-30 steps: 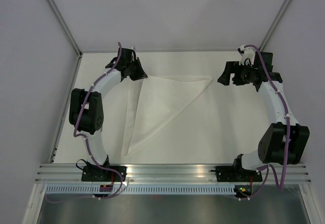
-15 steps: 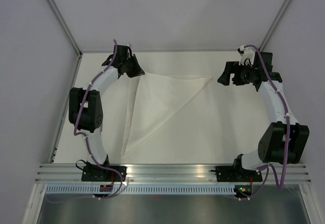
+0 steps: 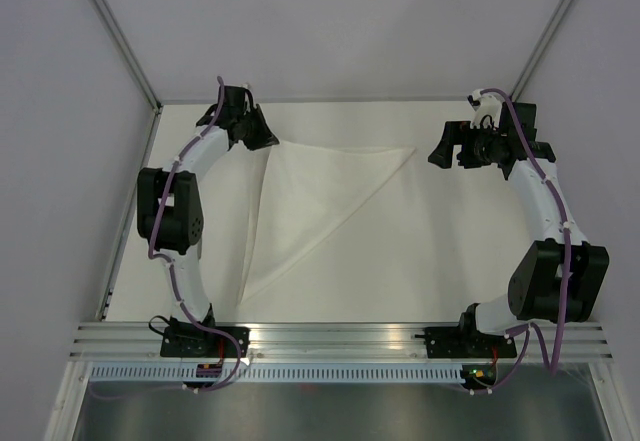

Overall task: Fold the napkin, place the utensils inside, and roll it up
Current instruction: Fold the napkin

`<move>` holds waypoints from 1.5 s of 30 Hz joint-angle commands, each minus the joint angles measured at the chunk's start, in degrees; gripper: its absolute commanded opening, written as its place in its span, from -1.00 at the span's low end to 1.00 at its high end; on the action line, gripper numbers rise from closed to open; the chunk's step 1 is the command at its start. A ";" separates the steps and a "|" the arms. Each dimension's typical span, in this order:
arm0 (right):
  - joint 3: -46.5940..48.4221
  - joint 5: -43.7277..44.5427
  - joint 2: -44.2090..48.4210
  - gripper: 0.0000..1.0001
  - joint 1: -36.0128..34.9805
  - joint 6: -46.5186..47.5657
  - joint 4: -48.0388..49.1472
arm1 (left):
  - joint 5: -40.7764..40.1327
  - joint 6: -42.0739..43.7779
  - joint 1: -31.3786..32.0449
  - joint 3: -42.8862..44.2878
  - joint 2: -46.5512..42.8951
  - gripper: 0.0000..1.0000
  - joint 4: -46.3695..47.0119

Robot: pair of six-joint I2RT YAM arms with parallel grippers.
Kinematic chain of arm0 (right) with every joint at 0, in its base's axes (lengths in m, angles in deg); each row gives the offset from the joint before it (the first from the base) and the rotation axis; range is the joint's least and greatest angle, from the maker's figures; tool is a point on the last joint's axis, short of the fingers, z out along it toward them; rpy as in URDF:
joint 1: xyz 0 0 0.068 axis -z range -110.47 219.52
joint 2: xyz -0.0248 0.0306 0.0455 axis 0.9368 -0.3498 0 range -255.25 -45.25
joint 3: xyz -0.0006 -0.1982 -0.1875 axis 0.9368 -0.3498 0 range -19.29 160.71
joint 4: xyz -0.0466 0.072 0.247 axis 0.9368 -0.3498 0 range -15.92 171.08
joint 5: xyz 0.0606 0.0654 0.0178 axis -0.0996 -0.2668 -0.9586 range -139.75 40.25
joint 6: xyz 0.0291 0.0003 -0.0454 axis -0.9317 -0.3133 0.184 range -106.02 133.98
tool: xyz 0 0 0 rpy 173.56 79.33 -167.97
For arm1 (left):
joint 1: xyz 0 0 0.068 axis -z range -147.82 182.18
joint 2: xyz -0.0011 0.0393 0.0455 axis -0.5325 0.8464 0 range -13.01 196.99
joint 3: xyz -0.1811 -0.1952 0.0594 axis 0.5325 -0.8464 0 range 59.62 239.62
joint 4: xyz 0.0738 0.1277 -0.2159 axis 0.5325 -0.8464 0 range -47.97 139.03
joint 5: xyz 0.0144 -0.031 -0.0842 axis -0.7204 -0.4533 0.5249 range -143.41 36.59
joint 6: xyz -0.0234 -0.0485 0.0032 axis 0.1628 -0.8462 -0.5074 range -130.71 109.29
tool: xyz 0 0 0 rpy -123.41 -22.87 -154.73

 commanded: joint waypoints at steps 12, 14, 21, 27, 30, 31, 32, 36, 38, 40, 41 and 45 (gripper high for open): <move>0.24 -0.33 -0.94 0.90 0.23 0.25 -0.73 | 2.84 0.51 -1.92 6.39 1.98 -0.95 -2.48; 0.33 -0.33 -0.94 0.90 0.23 0.25 -0.73 | 3.10 0.51 -2.18 6.65 2.15 -0.95 -2.57; 0.24 -0.33 -1.03 0.90 0.23 0.42 -0.64 | 2.84 0.95 -2.53 6.91 1.98 -0.95 -2.74; 0.15 -0.24 -1.21 0.90 0.23 0.51 -0.82 | 3.10 1.12 -3.24 7.53 3.39 -0.95 -2.66; 0.24 -0.24 -1.64 0.90 0.31 0.51 -0.90 | 2.41 1.39 -3.32 7.62 4.09 -0.95 -2.66; 0.15 -0.24 -1.64 0.90 0.23 0.60 -0.91 | 1.88 1.65 -3.41 7.71 4.35 -0.95 -2.66; 0.24 -0.16 -1.73 0.90 0.23 0.60 -0.99 | 1.61 1.74 -3.50 7.79 4.79 -0.95 -2.74; 0.15 -0.15 -1.82 0.90 0.23 0.68 -0.91 | 1.00 1.74 -4.20 7.97 6.02 -0.95 -2.66; 0.15 -0.15 -2.08 0.90 0.23 0.77 -0.99 | 0.82 1.91 -4.47 8.15 6.64 -0.95 -2.48; 0.15 -0.15 -2.26 0.90 0.23 0.69 -1.08 | 0.38 2.00 -4.82 8.15 7.43 -0.95 -2.48; 0.15 -0.15 -2.26 0.89 0.31 0.69 -0.99 | 0.38 2.00 -4.99 8.23 7.69 -0.95 -2.48; 0.15 -0.15 -2.44 0.90 0.31 0.77 -1.08 | -0.06 2.00 -5.78 8.76 9.27 -0.95 -2.48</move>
